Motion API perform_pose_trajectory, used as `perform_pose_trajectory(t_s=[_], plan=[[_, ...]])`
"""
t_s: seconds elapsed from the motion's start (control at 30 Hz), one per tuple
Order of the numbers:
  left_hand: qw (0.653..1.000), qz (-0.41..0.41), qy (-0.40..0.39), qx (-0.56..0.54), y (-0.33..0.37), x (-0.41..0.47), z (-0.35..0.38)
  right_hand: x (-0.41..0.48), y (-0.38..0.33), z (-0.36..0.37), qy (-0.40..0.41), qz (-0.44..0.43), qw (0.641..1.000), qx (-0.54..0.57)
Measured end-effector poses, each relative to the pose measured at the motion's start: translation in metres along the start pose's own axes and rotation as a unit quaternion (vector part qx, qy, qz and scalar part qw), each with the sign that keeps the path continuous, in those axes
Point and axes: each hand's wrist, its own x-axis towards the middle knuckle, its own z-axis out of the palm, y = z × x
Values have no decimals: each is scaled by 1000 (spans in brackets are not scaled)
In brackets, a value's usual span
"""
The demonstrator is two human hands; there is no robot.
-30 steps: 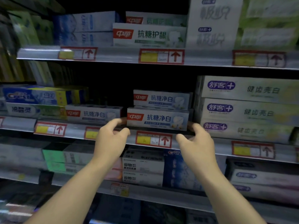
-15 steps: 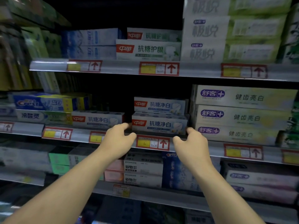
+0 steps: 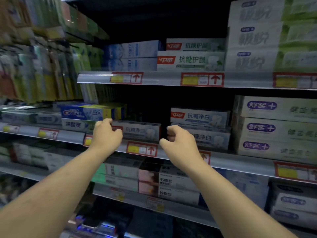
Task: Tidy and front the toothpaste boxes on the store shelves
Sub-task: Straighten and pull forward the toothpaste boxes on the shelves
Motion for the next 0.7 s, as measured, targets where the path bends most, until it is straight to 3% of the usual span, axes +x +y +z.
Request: perform_pose_trajectory(t_s=[0.3, 0.47, 0.7], plan=[[990, -70, -42, -119, -24, 26, 2, 39, -4, 45, 14, 96, 994, 41], [979, -81, -32, -184, -31, 29, 4, 36, 1, 50, 36, 102, 991, 80], [966, -51, -2, -252, -16, 8, -4, 20, 3, 30, 51, 42, 996, 62]])
